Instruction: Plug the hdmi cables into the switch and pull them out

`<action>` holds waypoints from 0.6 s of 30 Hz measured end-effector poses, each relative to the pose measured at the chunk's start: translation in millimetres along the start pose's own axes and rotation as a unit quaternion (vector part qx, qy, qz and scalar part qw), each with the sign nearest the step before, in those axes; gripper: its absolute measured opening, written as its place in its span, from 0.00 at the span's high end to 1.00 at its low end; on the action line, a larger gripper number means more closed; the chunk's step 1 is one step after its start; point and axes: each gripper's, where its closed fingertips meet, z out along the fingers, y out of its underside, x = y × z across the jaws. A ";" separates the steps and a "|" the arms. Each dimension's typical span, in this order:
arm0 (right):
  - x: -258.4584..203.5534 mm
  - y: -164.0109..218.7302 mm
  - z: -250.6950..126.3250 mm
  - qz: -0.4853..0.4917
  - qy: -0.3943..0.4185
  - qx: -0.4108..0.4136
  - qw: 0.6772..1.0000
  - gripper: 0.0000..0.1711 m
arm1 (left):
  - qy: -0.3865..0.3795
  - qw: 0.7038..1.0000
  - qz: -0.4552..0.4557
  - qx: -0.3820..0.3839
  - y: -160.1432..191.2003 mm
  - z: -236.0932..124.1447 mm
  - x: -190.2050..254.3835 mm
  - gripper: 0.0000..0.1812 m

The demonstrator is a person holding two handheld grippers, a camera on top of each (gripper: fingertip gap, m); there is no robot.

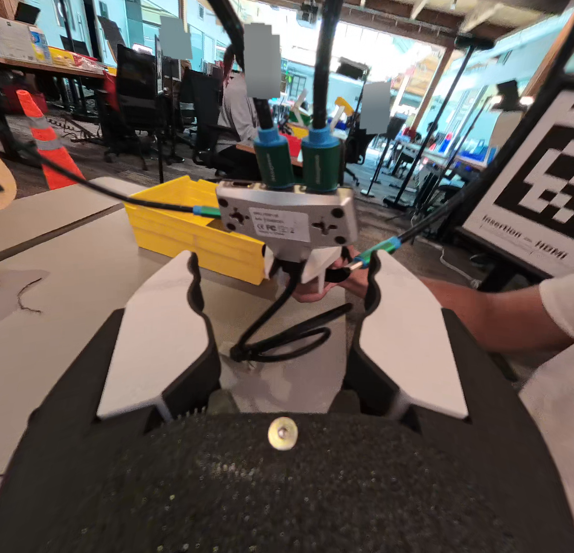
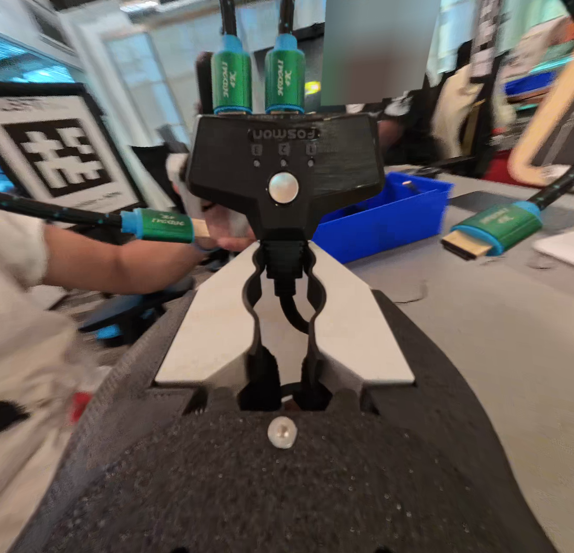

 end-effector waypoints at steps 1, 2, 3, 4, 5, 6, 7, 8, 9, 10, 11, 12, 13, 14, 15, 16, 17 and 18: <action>-7.6 5.4 1.7 0.012 -0.030 -0.005 0.999 0.87 | 0.004 1.000 0.012 -0.009 5.7 3.3 2.1 0.42; -13.8 11.4 3.6 0.019 -0.053 -0.014 0.998 0.87 | 0.019 1.000 0.016 -0.014 9.5 6.1 7.4 0.39; -18.5 17.5 5.9 0.021 -0.067 -0.026 0.997 0.87 | 0.035 0.999 0.014 -0.011 11.0 8.1 12.7 0.38; -22.2 23.8 8.6 0.021 -0.077 -0.040 0.996 0.87 | 0.042 0.999 0.012 -0.003 9.9 9.6 14.8 0.37; -25.9 29.3 11.1 0.020 -0.086 -0.054 0.995 0.87 | 0.046 0.999 0.012 0.007 8.3 10.4 15.9 0.36; -29.4 34.2 13.4 0.019 -0.094 -0.066 0.993 0.87 | 0.050 0.999 0.011 0.018 6.6 10.5 16.7 0.35; -32.1 38.8 15.8 0.016 -0.099 -0.077 0.992 0.87 | 0.053 0.998 0.011 0.025 6.1 10.7 17.4 0.36; -34.0 42.8 18.2 0.014 -0.102 -0.088 0.991 0.87 | 0.058 0.998 0.015 0.023 8.4 11.1 18.9 0.36; -34.8 46.6 19.9 0.014 -0.103 -0.097 0.990 0.87 | 0.067 0.997 0.018 0.022 10.4 10.1 21.9 0.40; -34.4 48.1 20.3 0.014 -0.103 -0.098 0.990 0.87 | 0.075 0.996 0.028 0.026 11.3 8.4 25.1 0.45; -33.0 49.0 19.9 0.015 -0.102 -0.097 0.990 0.87 | 0.071 0.996 0.042 0.025 13.2 7.0 25.4 0.48; -30.4 50.6 19.4 0.015 -0.096 -0.098 0.990 0.87 | 0.073 0.995 0.061 0.021 15.7 5.1 27.3 0.56; -26.0 51.7 19.2 0.016 -0.087 -0.097 0.991 0.87 | 0.073 0.995 0.067 0.017 18.4 4.2 28.5 0.58; -26.4 52.5 18.5 0.021 -0.092 -0.098 0.991 0.87 | 0.071 0.995 0.069 0.013 20.2 4.0 28.4 0.57; -27.4 54.3 18.3 0.023 -0.098 -0.100 0.990 0.87 | 0.062 0.995 0.070 0.013 20.4 3.8 26.5 0.55; -29.3 55.8 18.1 0.026 -0.104 -0.104 0.989 0.87 | 0.054 0.996 0.072 0.012 20.6 3.6 24.1 0.51; -31.0 56.1 18.0 0.025 -0.109 -0.104 0.988 0.87 | 0.050 0.996 0.073 0.006 21.1 2.7 22.1 0.47; -31.8 55.2 17.8 0.023 -0.110 -0.101 0.989 0.87 | 0.047 0.996 0.070 -0.002 21.4 0.9 20.5 0.44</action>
